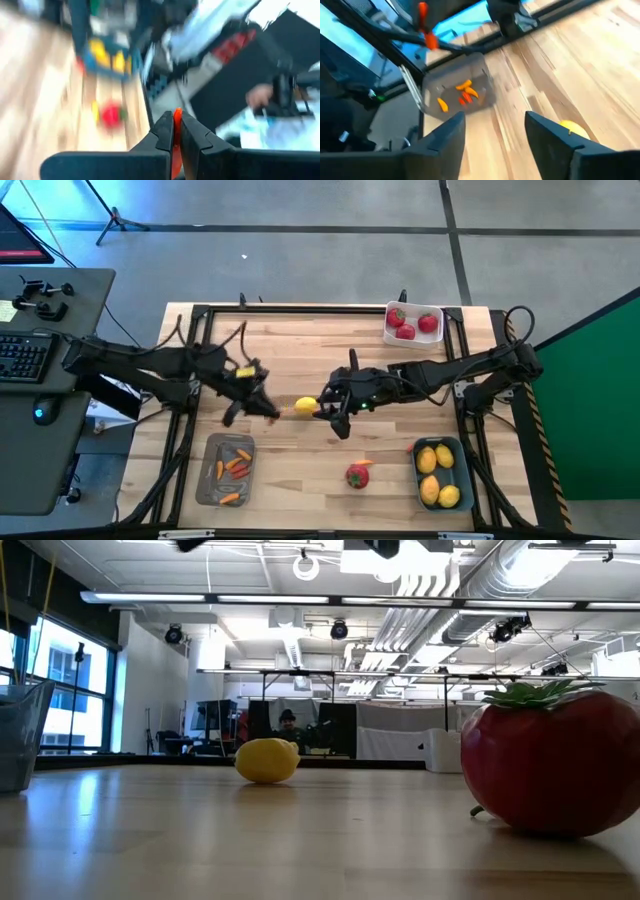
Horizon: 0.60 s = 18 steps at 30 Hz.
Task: Sort produce into baskets
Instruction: Put the orange chili pepper into the black bin
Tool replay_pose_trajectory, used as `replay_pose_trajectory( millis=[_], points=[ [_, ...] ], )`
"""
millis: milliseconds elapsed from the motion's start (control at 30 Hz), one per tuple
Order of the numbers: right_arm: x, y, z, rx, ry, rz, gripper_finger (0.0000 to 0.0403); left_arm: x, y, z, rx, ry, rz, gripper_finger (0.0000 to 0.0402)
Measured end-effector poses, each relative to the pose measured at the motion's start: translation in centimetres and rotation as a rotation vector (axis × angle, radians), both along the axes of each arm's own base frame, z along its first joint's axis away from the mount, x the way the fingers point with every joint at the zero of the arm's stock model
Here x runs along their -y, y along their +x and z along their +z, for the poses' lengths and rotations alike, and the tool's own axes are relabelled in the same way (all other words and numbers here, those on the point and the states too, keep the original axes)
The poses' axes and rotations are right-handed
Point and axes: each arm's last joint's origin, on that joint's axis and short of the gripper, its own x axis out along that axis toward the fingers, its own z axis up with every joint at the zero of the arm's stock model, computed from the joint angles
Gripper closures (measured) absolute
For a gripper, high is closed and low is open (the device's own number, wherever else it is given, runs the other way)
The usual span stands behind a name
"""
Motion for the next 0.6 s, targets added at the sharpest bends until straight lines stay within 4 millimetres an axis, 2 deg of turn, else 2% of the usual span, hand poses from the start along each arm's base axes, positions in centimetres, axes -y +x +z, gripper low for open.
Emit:
replay_pose_trajectory(
  millis=[167,267,433,600],
  points=[
    [0.1,-0.4,-0.6,-0.073,-0.015,0.001,0.0188,2.9,-3.4,-1.8,-0.307,-0.012,-0.061,0.0401],
    [0.1,-0.5,-0.9,-0.103,-0.022,0.0,0.0187,5.1,-5.0,-3.6,-0.452,-0.039,-0.08,0.0401],
    [0.2,-0.8,-1.3,-0.155,-0.033,0.001,0.0187,8.2,-7.2,-6.9,-0.583,-0.083,-0.067,0.0401],
    [0.5,-1.0,-1.6,-0.19,-0.047,-0.016,0.0187,9.5,-8.9,-10.2,-0.661,-0.098,0.011,0.0401]
  ],
)
